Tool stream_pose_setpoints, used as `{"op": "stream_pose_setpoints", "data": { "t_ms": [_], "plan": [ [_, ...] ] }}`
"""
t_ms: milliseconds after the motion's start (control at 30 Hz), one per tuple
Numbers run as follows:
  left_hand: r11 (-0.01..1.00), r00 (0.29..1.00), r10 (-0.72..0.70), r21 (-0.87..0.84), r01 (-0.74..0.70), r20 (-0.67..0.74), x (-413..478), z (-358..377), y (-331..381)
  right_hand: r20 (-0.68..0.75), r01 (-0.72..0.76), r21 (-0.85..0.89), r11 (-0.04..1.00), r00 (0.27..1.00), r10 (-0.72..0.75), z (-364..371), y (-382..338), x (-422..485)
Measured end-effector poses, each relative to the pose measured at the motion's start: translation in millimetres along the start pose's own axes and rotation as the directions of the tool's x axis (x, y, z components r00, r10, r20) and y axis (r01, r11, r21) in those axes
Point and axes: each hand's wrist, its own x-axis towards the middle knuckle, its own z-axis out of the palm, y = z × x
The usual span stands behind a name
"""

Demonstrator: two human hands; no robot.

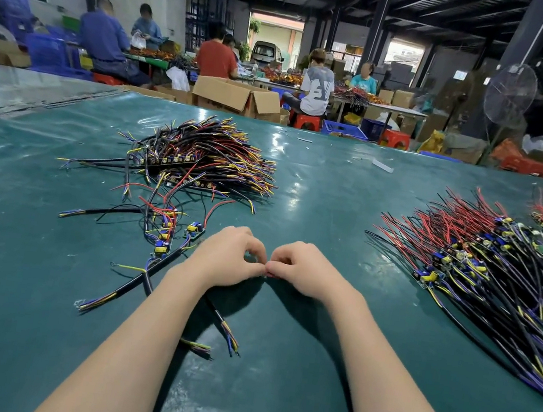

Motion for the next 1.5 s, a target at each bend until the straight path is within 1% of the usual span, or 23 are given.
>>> {"op": "stream_pose_setpoints", "data": {
  "t_ms": [100, 167, 233, 267, 333, 400, 467, 500, 600, 633, 700, 767, 833, 933, 1000, 1033, 1100, 1167, 1200, 1233, 1267, 1400, 1500],
  "plan": [
    [0.997, 0.999, -0.03, -0.068, 0.028, -0.02, 0, -4, -4, 0.007, -0.017, 0.002, 1.0, 1.0, 0.017, -5, 6, -2],
    [0.987, 0.994, -0.105, -0.119, 0.106, 0.014, -2, -9, -8, -0.002, -0.021, 0.003, 1.0, 1.0, 0.021, -6, 7, -2],
    [0.967, 0.982, -0.179, -0.171, 0.187, 0.063, -3, -15, -10, -0.02, -0.028, 0.05, 0.998, 0.999, 0.029, -6, 7, -2],
    [0.961, 0.974, -0.215, -0.163, 0.224, 0.07, -3, -17, -12, -0.028, -0.031, 0.072, 0.997, 0.999, 0.033, -6, 7, -2],
    [0.958, 0.96, -0.276, -0.066, 0.279, 0.055, -2, -20, -15, -0.049, -0.029, 0.062, 0.998, 0.998, 0.032, -7, 6, -3],
    [0.961, 0.958, -0.277, 0.004, 0.277, 0.071, -2, -21, -15, -0.094, -0.031, 0.017, 0.999, 0.995, 0.032, -6, 7, -3],
    [0.968, 0.966, -0.241, -0.04, 0.246, 0.095, -3, -21, -12, -0.156, -0.039, -0.015, 0.999, 0.987, 0.036, -6, 6, -2],
    [0.97, 0.971, -0.219, -0.084, 0.226, 0.094, -3, -20, -11, -0.184, -0.039, -0.064, 0.997, 0.983, 0.027, -5, 5, -2],
    [0.97, 0.986, -0.159, -0.175, 0.166, 0.059, -3, -16, -6, -0.202, -0.005, -0.374, 0.927, 0.977, -0.076, -3, 0, 1],
    [0.972, 0.988, -0.145, -0.181, 0.151, 0.047, -2, -14, -6, -0.192, 0.01, -0.423, 0.906, 0.976, -0.1, -2, -1, 1],
    [0.973, 0.991, -0.127, -0.19, 0.131, 0.031, -2, -11, -6, -0.165, 0.014, -0.455, 0.891, 0.981, -0.1, -1, -3, 2],
    [0.97, 0.992, -0.123, -0.211, 0.124, 0.02, -1, -10, -8, -0.183, -0.026, -0.482, 0.876, 0.98, -0.072, -1, -2, 1],
    [0.968, 0.993, -0.121, -0.222, 0.118, 0.001, -1, -11, -9, -0.288, -0.117, -0.477, 0.871, 0.957, -0.029, -3, 1, 0],
    [0.953, 0.991, -0.132, -0.275, 0.126, -0.003, -1, -13, -8, -0.475, -0.283, -0.444, 0.85, 0.879, 0.044, -4, 5, -1],
    [0.941, 0.991, -0.133, -0.311, 0.135, 0.027, -2, -13, -6, -0.537, -0.332, -0.434, 0.838, 0.842, 0.055, -7, 6, -1],
    [0.939, 0.99, -0.135, -0.315, 0.14, 0.038, -2, -12, -6, -0.537, -0.318, -0.427, 0.846, 0.842, 0.045, -9, 6, 0],
    [0.927, 0.988, -0.142, -0.344, 0.151, 0.053, -3, -12, -4, -0.454, -0.219, -0.429, 0.876, 0.891, 0.0, -11, 1, 1],
    [0.911, 0.989, -0.136, -0.384, 0.151, 0.067, -3, -11, -2, -0.274, -0.072, -0.46, 0.885, 0.96, -0.065, -5, -6, 3],
    [0.908, 0.989, -0.131, -0.393, 0.148, 0.07, -3, -11, 0, -0.183, -0.012, -0.454, 0.891, 0.98, -0.08, 0, -9, 3],
    [0.909, 0.99, -0.127, -0.392, 0.142, 0.065, -3, -11, 0, -0.111, 0.023, -0.428, 0.904, 0.991, -0.078, 5, -12, 3],
    [0.911, 0.99, -0.125, -0.388, 0.138, 0.058, -3, -11, 0, -0.074, 0.031, -0.383, 0.923, 0.995, -0.064, 9, -13, 4],
    [0.907, 0.991, -0.124, -0.4, 0.134, 0.05, -4, -12, -1, -0.097, -0.007, -0.121, 0.993, 0.995, -0.005, 9, -11, 2],
    [0.905, 0.99, -0.112, -0.403, 0.135, 0.081, -4, -12, -2, -0.071, -0.016, -0.045, 0.999, 0.997, 0.013, 10, -13, 1]
  ]
}}
